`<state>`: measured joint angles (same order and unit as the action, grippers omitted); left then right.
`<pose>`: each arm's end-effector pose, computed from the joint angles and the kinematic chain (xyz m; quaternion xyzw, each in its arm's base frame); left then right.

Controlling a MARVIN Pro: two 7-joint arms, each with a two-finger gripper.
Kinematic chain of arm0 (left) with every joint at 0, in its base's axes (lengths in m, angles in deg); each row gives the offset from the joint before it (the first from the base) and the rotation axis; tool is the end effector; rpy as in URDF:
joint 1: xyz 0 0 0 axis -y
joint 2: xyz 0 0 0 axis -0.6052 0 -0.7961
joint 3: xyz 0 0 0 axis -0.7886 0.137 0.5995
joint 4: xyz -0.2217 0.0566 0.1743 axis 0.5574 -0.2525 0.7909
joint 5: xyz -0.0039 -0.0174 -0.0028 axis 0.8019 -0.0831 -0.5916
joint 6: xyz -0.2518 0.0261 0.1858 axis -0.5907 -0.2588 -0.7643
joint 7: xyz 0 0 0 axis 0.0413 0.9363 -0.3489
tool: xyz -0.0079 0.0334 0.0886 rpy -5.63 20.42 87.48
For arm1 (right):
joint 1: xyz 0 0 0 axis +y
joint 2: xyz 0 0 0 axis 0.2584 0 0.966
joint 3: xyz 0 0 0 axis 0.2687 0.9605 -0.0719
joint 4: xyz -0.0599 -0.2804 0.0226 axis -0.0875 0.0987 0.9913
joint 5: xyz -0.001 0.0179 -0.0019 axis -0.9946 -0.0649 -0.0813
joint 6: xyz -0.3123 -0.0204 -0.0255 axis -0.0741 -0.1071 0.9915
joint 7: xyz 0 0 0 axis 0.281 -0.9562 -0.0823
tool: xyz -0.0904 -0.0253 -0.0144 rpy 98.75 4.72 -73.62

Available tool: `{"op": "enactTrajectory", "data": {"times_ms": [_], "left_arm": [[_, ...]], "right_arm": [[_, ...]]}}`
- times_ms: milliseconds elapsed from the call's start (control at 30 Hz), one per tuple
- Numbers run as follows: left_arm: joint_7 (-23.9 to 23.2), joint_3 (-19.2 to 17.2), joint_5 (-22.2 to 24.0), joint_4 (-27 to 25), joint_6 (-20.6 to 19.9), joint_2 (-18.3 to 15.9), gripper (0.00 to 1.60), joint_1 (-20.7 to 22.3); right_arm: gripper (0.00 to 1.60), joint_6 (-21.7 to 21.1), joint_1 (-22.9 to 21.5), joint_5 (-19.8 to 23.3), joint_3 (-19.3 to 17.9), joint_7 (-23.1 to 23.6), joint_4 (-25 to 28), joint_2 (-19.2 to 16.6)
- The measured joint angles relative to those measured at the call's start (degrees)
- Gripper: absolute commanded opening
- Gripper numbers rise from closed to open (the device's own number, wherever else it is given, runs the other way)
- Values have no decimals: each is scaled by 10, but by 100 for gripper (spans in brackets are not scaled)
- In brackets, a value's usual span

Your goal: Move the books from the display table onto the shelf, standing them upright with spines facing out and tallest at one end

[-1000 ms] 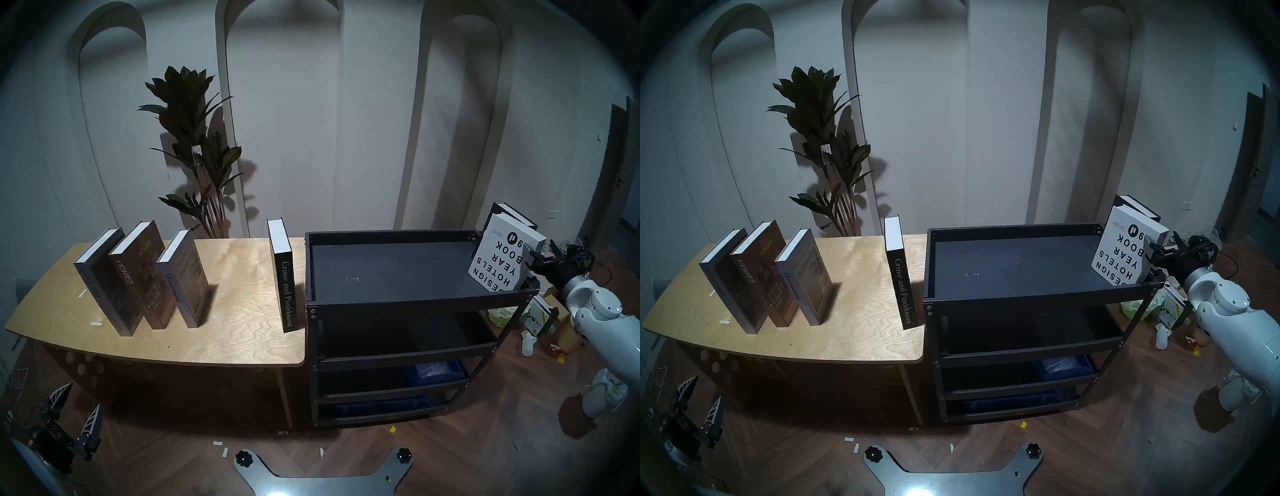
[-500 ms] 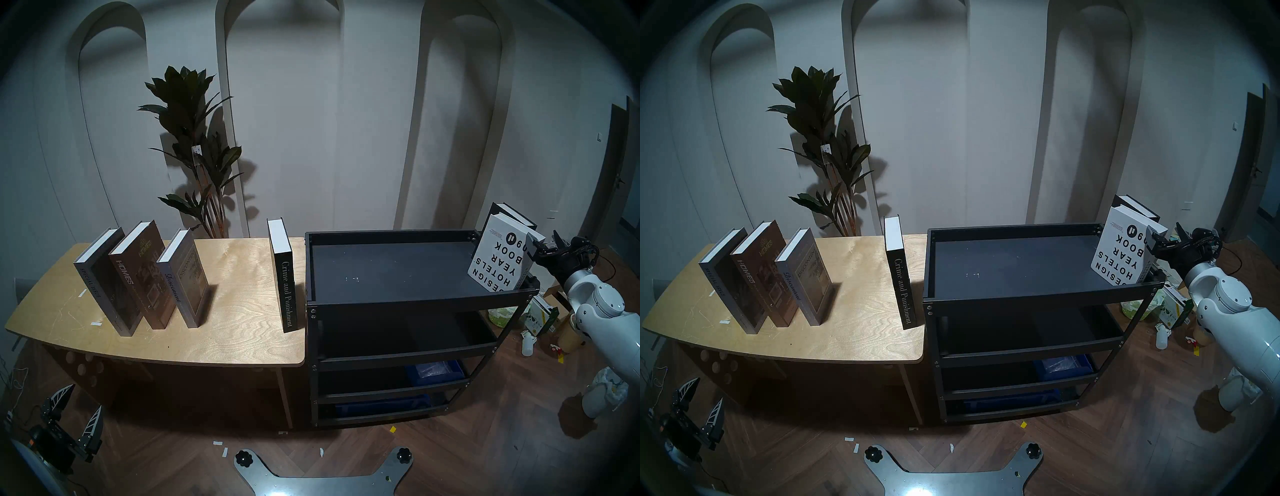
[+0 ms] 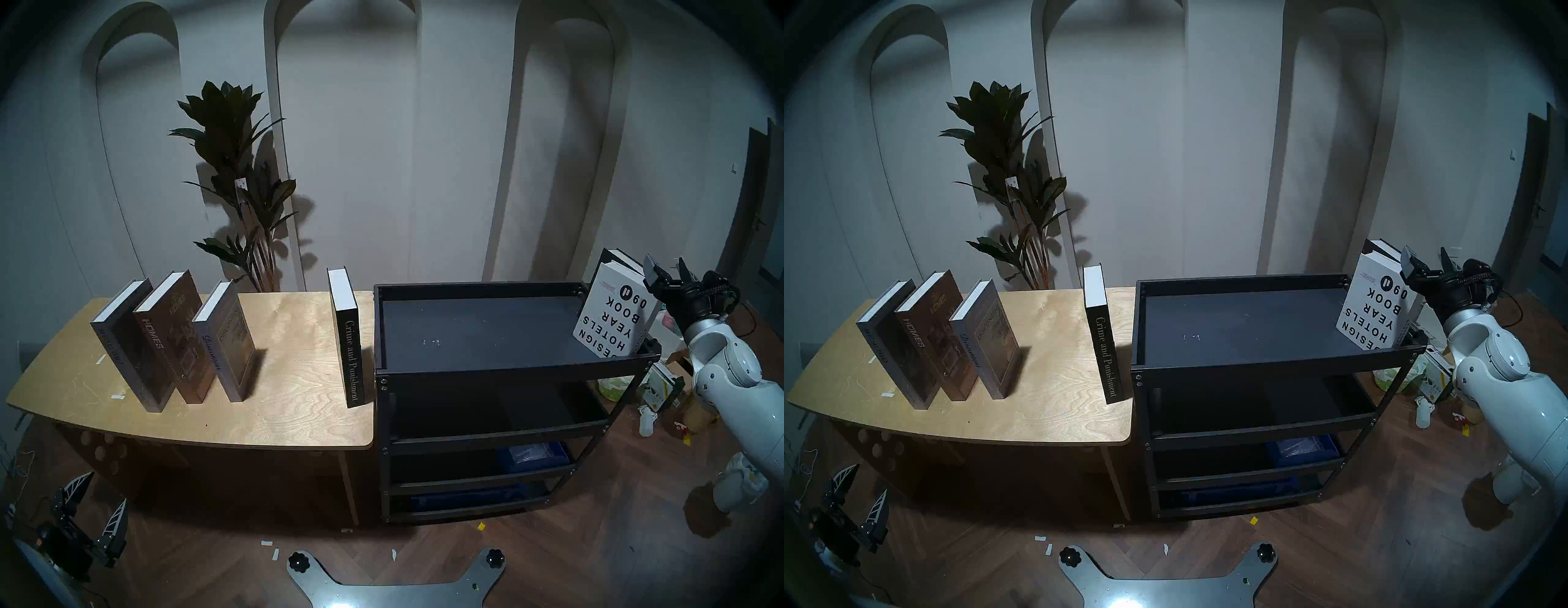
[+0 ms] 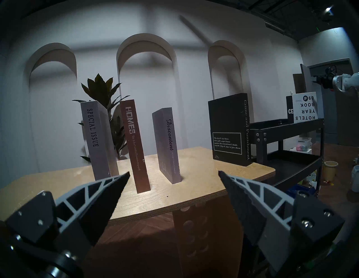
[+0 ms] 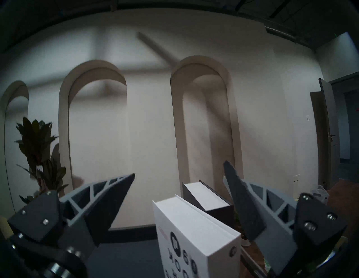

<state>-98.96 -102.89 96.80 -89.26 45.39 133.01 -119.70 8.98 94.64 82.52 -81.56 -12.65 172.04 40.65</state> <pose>0.0612 0.2991 -0.3224 0.6630 -0.1359 0.7341 0.0552 0.3814 -0.2635 -0.1174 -0.5964 0.0793 -0.7987 0.0075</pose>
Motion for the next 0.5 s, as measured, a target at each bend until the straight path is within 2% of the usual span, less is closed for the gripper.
{"op": "enactTrajectory", "data": {"times_ms": [200,500], "left_arm": [[1,1,-5,-1,0,-1,160,-1],[2,1,-14,-3,0,-2,160,-2]], "right_arm": [[160,25,-18,0,38,-25,53,22],[160,27,-60,6,123,-60,126,56]]}}
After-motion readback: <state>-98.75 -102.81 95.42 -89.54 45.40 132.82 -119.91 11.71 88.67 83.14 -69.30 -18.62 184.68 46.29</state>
